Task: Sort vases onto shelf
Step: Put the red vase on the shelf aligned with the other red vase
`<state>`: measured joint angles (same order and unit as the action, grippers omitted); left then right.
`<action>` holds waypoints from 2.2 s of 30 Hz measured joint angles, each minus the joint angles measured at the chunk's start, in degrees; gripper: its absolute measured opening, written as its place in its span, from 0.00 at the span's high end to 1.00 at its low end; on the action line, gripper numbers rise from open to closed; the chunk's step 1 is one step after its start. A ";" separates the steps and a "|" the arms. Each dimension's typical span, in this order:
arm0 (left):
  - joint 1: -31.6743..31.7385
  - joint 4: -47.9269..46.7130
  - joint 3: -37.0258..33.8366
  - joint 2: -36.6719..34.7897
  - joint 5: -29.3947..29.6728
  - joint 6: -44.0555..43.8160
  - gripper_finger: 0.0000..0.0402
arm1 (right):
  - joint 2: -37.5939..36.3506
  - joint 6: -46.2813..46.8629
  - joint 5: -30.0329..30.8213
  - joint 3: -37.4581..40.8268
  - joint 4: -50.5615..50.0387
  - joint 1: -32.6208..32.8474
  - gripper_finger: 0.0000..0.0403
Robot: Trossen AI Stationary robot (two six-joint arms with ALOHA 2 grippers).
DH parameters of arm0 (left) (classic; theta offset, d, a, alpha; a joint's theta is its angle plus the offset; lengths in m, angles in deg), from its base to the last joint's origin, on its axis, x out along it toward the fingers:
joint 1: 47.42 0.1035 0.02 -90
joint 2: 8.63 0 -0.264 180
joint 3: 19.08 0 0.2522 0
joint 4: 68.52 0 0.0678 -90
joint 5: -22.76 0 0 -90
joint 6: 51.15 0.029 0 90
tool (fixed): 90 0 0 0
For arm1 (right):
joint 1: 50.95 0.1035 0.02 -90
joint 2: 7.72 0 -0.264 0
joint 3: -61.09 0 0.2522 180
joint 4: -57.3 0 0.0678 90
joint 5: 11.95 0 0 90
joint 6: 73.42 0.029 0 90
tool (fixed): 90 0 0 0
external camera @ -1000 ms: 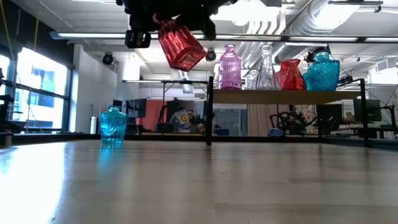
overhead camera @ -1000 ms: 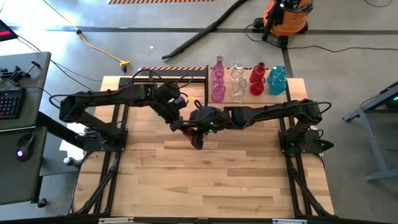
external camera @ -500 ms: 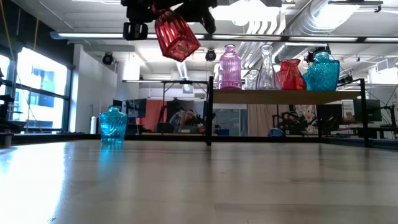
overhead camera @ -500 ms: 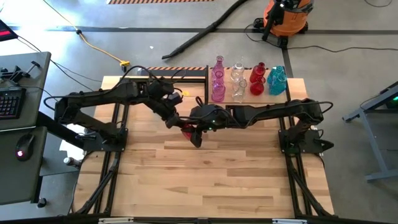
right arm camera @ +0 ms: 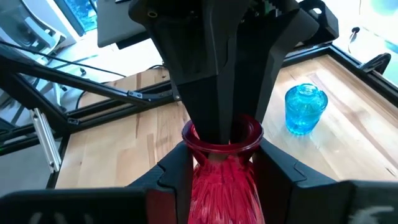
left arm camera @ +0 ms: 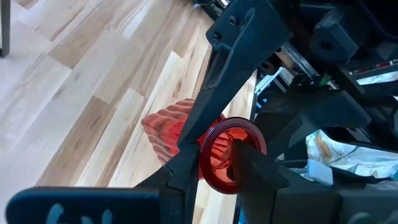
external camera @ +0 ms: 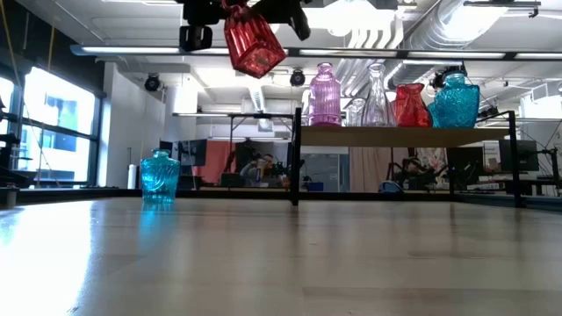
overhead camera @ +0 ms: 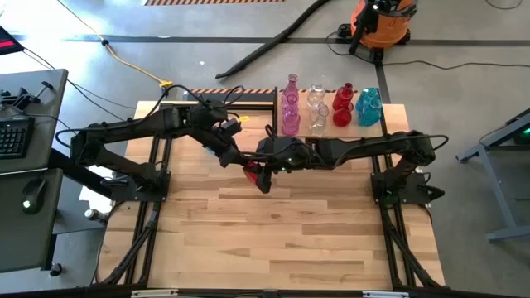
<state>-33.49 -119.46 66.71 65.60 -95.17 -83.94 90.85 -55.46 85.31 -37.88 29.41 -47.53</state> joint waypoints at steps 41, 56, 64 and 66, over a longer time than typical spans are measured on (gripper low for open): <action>4.30 9.17 0.19 -0.20 -7.69 -8.50 0.78 | -1.84 4.31 3.83 0.28 -9.64 2.05 0.73; 5.65 14.86 0.11 -5.79 -7.45 -6.08 0.78 | -11.56 1.41 13.58 0.12 -15.01 1.81 0.73; 6.69 14.87 0.11 -8.71 -6.98 -5.05 0.78 | -17.86 1.17 20.89 0.11 -20.21 1.77 0.73; 6.69 14.87 0.11 -9.08 -6.81 -5.05 0.78 | -19.36 0.81 22.62 0.09 -21.32 1.77 0.73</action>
<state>-26.80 -104.59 66.82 56.52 -101.98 -88.99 71.49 -54.65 107.93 -37.79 8.09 -45.76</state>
